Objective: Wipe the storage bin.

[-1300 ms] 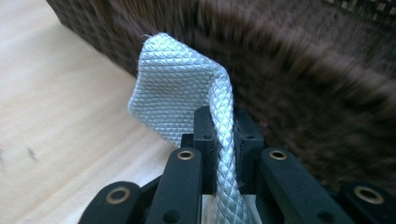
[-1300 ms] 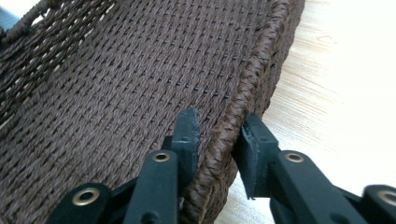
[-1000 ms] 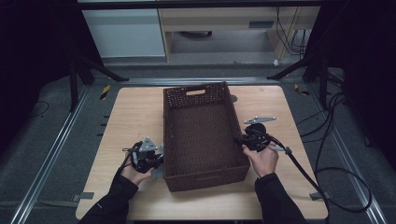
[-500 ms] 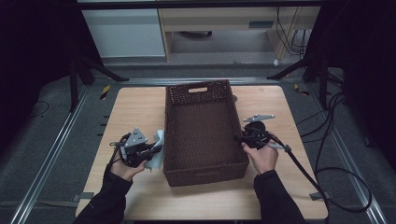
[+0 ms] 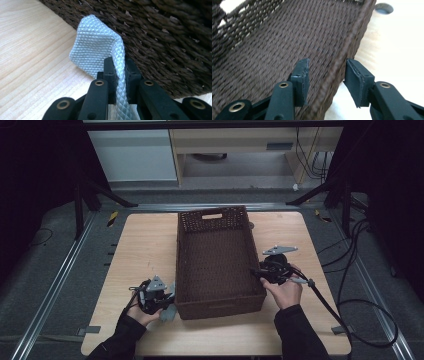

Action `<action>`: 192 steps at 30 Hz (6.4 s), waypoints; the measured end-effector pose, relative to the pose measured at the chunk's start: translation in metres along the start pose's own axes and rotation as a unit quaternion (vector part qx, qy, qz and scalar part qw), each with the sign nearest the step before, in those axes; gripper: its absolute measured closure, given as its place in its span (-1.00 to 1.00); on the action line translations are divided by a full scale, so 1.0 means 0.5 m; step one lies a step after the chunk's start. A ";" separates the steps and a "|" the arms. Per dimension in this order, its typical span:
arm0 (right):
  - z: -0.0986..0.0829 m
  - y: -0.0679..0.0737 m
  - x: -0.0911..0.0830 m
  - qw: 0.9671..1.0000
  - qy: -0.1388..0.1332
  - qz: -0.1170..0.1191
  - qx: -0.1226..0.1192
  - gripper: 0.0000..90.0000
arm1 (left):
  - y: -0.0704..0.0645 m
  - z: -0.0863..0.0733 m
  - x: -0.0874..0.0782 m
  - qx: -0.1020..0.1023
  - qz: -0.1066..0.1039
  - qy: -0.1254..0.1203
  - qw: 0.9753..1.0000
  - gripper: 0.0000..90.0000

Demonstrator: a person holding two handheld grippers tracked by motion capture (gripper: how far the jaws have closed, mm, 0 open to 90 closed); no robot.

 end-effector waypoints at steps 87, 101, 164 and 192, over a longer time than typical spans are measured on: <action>-0.002 -0.025 0.007 0.999 0.007 -0.029 0.012 0.31 | -0.070 -0.029 -0.038 0.019 -0.027 -0.011 0.999 0.82; 0.001 -0.032 -0.022 0.999 -0.032 -0.032 0.010 0.13 | -0.054 -0.038 -0.010 0.002 -0.031 0.007 0.999 0.81; -0.005 -0.040 -0.047 0.998 -0.048 -0.030 0.016 0.10 | 0.181 0.006 -0.180 -0.142 0.124 -0.107 0.976 0.12; 0.009 -0.031 -0.018 0.999 -0.029 -0.036 0.001 0.62 | -0.008 0.187 -0.056 -0.047 0.018 -0.103 0.993 0.16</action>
Point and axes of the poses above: each handheld gripper's, and its own axes: x roughly forward along the jaws, z roughly out of its top, y roughly to its left, the point moved 3 cm from there along x, roughly forward along the jaws, and after that the axes turned 14 degrees about -x, right-handed, at the moved point
